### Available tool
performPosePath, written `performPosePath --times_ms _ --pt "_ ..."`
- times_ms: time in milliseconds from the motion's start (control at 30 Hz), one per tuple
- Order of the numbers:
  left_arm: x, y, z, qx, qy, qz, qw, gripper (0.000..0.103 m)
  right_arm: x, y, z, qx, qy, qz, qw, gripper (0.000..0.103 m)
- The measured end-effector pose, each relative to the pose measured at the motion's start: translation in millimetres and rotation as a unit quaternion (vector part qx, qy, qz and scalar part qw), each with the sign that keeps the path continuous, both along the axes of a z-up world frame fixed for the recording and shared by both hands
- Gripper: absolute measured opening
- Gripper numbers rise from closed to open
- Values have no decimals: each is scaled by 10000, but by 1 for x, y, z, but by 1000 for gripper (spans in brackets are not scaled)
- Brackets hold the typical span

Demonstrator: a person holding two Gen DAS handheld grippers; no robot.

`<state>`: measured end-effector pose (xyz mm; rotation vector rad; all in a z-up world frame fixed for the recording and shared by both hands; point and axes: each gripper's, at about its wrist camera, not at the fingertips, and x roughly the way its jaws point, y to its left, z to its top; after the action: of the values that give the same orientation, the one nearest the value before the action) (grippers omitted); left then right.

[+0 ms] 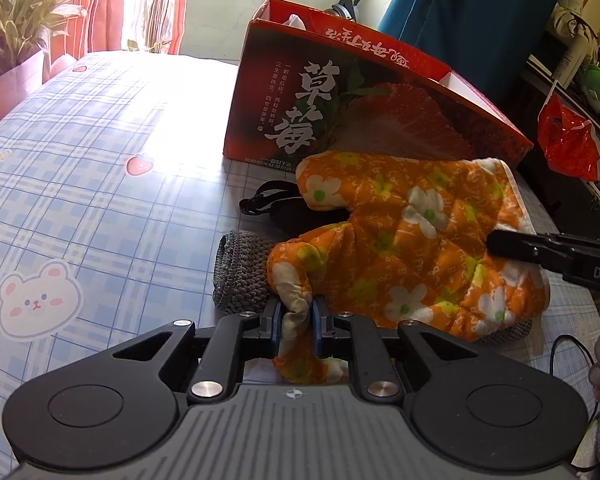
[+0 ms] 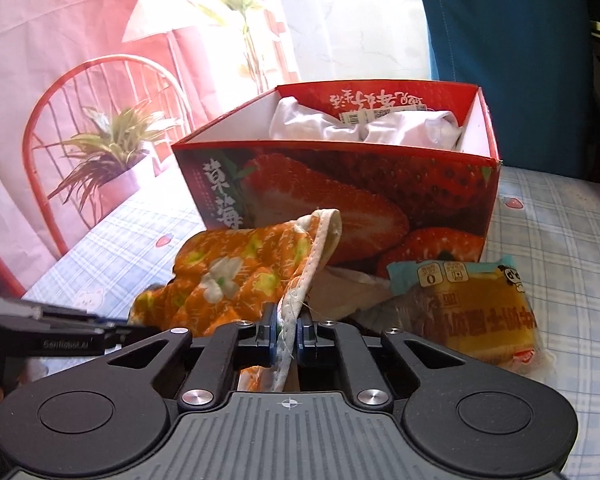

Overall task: Organize soft objects
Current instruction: 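Lift the orange floral cloth with both grippers over the red box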

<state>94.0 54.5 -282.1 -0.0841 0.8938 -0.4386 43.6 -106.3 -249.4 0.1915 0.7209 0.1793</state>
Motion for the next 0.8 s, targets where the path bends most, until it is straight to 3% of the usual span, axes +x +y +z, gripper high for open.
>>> performPosePath --times_ms 200,467,800 --pt "-3 -3 3 71 -4 -26 10000 16 -10 7 0 -258 35 94 9996 7" --pt "-3 -2 15 25 -150 -106 9998 15 -13 3 6 -224 -50 77 9997 7" --pt "13 -6 86 -165 -1097 -268 9935 15 0 -16 59 -204 -658 254 9973 7"
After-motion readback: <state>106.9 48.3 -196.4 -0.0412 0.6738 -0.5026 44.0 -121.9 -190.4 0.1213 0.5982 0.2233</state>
